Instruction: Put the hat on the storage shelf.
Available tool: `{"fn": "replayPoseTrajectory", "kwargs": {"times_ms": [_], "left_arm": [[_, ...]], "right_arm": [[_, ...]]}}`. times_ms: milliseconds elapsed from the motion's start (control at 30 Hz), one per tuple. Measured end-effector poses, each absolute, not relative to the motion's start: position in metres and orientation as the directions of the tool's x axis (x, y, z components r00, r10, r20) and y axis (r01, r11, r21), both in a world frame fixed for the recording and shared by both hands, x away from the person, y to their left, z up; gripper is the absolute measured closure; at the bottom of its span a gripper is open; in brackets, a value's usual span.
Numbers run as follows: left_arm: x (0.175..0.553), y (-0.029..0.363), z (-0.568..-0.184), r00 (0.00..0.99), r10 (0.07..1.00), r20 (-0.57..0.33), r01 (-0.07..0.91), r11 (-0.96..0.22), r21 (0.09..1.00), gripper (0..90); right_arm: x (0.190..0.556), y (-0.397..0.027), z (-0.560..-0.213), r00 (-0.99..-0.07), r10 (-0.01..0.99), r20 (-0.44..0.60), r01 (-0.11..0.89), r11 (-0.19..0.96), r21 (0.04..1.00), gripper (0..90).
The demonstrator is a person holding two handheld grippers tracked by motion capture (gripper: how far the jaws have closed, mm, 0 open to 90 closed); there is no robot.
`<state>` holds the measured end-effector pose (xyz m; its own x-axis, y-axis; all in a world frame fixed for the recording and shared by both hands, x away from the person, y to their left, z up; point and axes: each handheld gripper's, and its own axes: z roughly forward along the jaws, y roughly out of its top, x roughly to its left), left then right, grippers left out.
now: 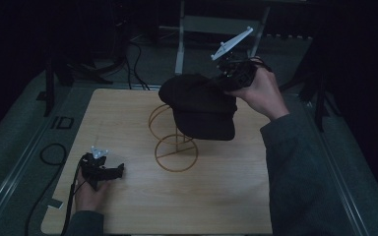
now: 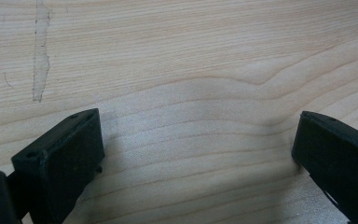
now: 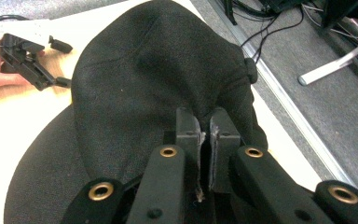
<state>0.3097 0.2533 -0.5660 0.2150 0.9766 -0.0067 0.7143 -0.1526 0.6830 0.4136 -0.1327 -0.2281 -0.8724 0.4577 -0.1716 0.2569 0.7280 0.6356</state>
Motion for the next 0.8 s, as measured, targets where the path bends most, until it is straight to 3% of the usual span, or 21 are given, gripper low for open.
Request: {"fn": "replayPoseTrajectory", "kwargs": {"times_ms": [800], "left_arm": [[0.310,0.253,-0.566,0.215,0.977,-0.007,0.715,-0.152,0.682,1.8]], "right_arm": [[0.407,-0.102,-0.240,-0.903,0.396,-0.166,0.214,0.750,0.626,85.0]]}}
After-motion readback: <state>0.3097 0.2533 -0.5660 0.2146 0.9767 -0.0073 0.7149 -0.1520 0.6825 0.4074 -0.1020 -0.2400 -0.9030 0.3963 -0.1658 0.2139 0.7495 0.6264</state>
